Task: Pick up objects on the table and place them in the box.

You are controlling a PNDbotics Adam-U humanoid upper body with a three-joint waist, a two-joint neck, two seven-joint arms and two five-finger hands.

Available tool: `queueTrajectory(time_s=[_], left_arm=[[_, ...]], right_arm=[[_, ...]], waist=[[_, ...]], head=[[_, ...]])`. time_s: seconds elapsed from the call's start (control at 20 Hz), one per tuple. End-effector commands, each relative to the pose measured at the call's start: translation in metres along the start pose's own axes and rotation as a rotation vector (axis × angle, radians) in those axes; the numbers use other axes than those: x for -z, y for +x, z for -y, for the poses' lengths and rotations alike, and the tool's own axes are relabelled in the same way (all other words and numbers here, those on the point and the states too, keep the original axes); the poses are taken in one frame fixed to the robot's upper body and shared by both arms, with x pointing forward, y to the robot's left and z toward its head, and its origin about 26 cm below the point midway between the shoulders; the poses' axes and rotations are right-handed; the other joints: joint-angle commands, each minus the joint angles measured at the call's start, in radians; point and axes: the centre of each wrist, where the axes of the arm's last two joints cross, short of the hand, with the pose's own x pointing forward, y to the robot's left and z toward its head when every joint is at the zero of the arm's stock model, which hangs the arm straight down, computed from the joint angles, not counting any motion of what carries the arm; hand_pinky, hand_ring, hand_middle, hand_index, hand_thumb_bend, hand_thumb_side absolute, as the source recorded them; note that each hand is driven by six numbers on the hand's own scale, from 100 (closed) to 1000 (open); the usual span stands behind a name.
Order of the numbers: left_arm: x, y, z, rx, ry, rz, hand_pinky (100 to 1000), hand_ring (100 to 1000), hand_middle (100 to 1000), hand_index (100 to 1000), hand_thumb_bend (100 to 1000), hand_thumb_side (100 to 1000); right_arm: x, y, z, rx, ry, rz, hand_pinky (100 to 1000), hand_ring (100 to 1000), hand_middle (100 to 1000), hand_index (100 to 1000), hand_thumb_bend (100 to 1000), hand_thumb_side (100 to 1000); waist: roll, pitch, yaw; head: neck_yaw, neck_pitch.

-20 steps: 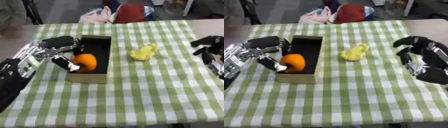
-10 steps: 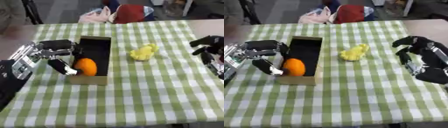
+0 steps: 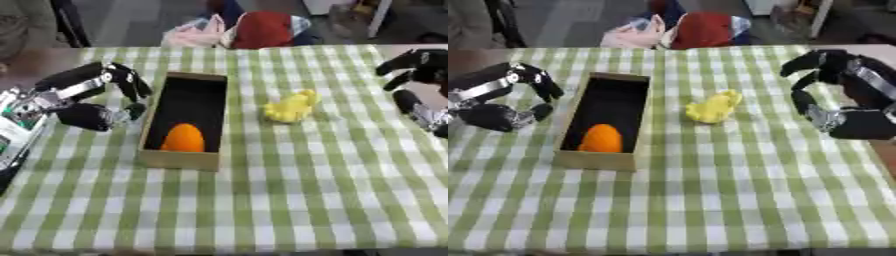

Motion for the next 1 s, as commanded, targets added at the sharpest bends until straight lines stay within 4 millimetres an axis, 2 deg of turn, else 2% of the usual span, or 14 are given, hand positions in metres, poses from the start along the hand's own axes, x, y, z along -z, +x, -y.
queueTrajectory(time_s=[0.05,0.2,0.35,0.45,0.65,1.0], left_arm=[[-0.008,0.013,-0.015,-0.076,0.142,0.007,649,594,592,751,142,728],[-0.013,0.016,-0.01,-0.159,0.211,-0.013,646,589,584,745,126,736],[-0.019,0.017,-0.005,-0.235,0.269,-0.033,644,586,577,741,120,756],[-0.023,0.017,-0.002,-0.276,0.303,-0.048,643,584,575,739,120,767],[-0.03,0.015,0.004,-0.349,0.346,-0.074,643,583,572,736,122,791],[-0.034,0.014,0.011,-0.411,0.372,-0.089,643,583,571,734,125,806]], right_arm=[[0.002,-0.005,0.017,-0.09,0.069,-0.023,686,847,735,828,225,371],[0.012,-0.014,0.021,-0.134,0.121,-0.022,694,864,754,844,300,381],[0.021,-0.023,0.024,-0.189,0.176,-0.014,725,904,792,874,486,386],[0.026,-0.028,0.025,-0.223,0.215,-0.006,743,922,810,892,556,392],[0.036,-0.04,0.027,-0.286,0.26,0.001,766,945,836,914,605,424],[0.054,-0.067,0.022,-0.347,0.249,-0.026,774,954,843,918,598,432]], waist=[[-0.004,-0.012,0.01],[-0.008,-0.008,0.025],[-0.01,-0.004,0.039],[-0.012,-0.002,0.047],[-0.012,0.0,0.058],[-0.011,0.001,0.075]], head=[[-0.013,0.005],[-0.021,0.005],[-0.027,0.005],[-0.032,0.005],[-0.04,0.005],[-0.051,0.005]])
